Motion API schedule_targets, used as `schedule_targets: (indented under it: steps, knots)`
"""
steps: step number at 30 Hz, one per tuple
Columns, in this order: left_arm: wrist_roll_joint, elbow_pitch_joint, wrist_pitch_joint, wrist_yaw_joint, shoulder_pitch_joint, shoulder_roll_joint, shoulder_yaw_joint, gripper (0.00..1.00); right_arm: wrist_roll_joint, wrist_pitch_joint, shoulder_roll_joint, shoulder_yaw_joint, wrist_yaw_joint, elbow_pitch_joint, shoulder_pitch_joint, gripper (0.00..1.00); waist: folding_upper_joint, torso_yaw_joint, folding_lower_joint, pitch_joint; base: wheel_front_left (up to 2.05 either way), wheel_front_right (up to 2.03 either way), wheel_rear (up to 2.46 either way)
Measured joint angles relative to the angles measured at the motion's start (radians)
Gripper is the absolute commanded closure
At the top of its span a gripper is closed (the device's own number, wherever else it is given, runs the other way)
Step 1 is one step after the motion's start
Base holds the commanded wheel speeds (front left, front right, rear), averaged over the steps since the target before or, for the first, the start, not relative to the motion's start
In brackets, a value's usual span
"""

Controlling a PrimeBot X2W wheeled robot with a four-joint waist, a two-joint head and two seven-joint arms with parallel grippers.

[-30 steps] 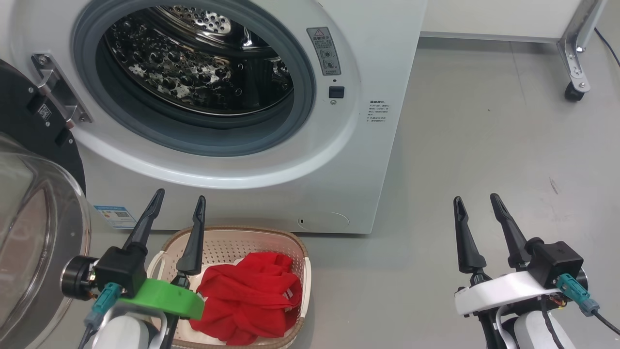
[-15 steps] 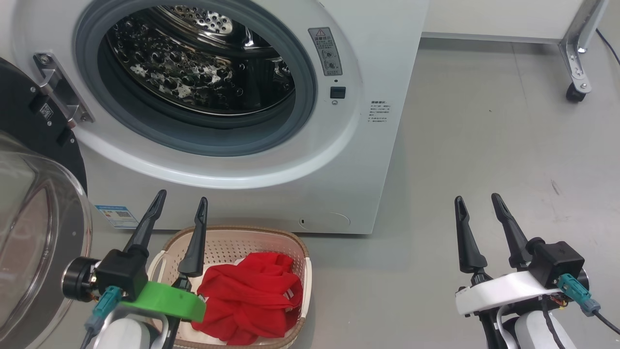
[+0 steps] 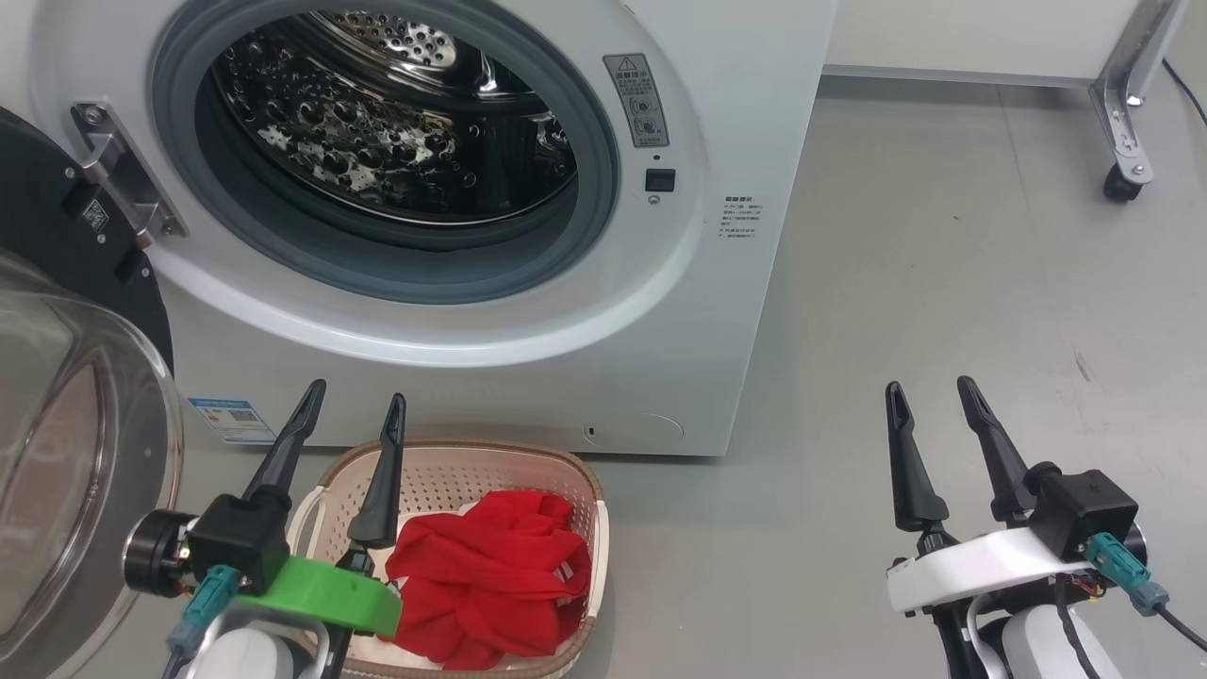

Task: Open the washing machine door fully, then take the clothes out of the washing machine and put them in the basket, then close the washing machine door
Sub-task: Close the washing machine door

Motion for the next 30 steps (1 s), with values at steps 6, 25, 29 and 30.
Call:
schedule_targets:
  steps: [6,25,29,30]
  knots:
    - [0.0,0.0,0.0,0.0,0.0,0.0,0.0,0.0,0.0,0.0,0.0,0.0,0.0,0.0,0.0,0.0,0.0,0.0,0.0,-0.001,-0.55,0.55,0.0]
    - [0.003,-0.001,0.0,0.009,0.003,-0.001,-0.01,0.0,0.0,0.0,0.001,-0.002,0.002,-0.001,0.0,0.0,0.0,0.0,0.0,0.003,-1.03,1.03,0.0]
    - [0.012,-0.007,0.0,0.018,0.003,-0.001,-0.01,0.0,0.0,0.0,0.002,-0.002,0.007,-0.001,0.0,0.0,0.0,0.0,0.0,0.004,-1.33,1.33,0.0]
    - [0.012,-0.007,0.0,0.018,0.003,-0.001,-0.01,0.0,0.0,0.0,0.002,-0.002,0.007,-0.001,0.0,0.0,0.0,0.0,0.0,0.003,-1.23,1.23,0.0]
